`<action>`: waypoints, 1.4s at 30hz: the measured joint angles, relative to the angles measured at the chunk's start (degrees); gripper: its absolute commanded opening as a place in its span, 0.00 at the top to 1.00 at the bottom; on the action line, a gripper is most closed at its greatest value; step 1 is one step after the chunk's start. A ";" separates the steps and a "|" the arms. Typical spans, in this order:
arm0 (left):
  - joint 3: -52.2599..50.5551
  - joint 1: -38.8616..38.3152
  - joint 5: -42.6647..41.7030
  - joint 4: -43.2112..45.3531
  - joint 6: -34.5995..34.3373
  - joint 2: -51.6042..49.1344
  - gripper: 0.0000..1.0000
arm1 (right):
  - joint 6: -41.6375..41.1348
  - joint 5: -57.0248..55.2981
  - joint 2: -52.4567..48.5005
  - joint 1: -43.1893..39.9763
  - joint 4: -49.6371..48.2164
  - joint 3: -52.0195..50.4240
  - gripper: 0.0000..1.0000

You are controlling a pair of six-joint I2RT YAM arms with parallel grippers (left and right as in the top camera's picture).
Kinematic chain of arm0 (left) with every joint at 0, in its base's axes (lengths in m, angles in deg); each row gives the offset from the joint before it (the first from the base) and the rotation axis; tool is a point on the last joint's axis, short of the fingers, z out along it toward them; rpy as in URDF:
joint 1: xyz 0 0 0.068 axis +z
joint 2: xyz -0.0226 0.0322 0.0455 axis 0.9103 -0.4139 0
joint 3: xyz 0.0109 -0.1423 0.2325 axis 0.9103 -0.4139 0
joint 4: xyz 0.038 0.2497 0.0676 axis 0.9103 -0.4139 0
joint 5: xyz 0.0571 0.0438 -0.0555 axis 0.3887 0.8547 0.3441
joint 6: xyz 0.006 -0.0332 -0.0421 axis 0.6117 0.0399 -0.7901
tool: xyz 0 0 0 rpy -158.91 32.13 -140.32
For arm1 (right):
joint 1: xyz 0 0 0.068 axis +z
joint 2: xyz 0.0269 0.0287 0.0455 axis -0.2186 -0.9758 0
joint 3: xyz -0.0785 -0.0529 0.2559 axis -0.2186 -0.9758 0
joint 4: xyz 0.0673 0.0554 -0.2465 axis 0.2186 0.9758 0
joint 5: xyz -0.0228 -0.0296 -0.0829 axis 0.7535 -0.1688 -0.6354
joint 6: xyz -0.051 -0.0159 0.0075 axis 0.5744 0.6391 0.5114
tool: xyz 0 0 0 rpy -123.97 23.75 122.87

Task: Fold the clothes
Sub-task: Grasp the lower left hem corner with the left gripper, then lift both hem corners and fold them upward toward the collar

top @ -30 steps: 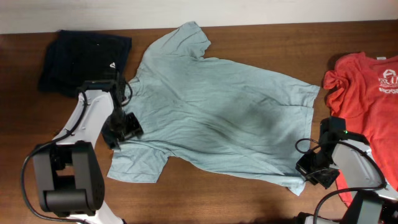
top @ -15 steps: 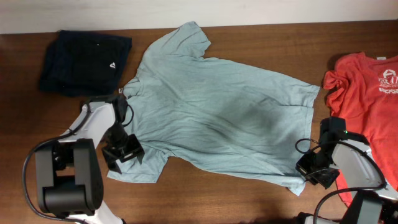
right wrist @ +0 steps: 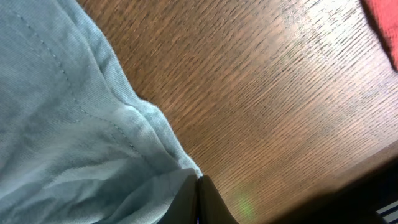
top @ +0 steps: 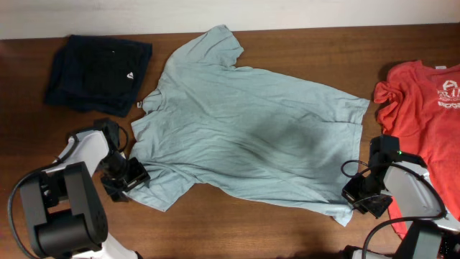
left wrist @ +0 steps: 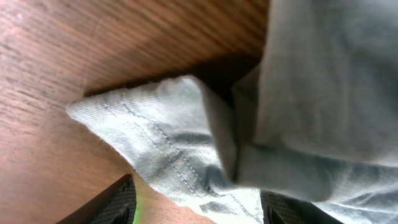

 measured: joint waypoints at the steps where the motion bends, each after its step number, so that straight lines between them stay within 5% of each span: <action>1: 0.00 -0.02 -0.07 0.07 0.20 0.00 0.47 | -0.02 0.00 0.00 0.00 0.00 0.00 0.96; 4: 0.00 -0.13 -0.46 0.13 0.70 0.00 0.98 | 0.00 0.00 0.00 0.00 0.00 0.00 0.96; 13: -0.26 -0.13 0.87 -3.32 1.01 1.68 0.99 | 0.00 0.00 0.00 0.00 0.04 0.00 0.96; 29: -0.48 -0.92 -0.39 -5.35 1.01 25.79 1.00 | 0.59 0.00 0.00 0.26 9.57 9.20 0.96; 42: 3.91 -10.82 -1.31 7.15 0.81 25.81 1.00 | 0.61 0.15 0.00 5.86 13.66 19.34 0.96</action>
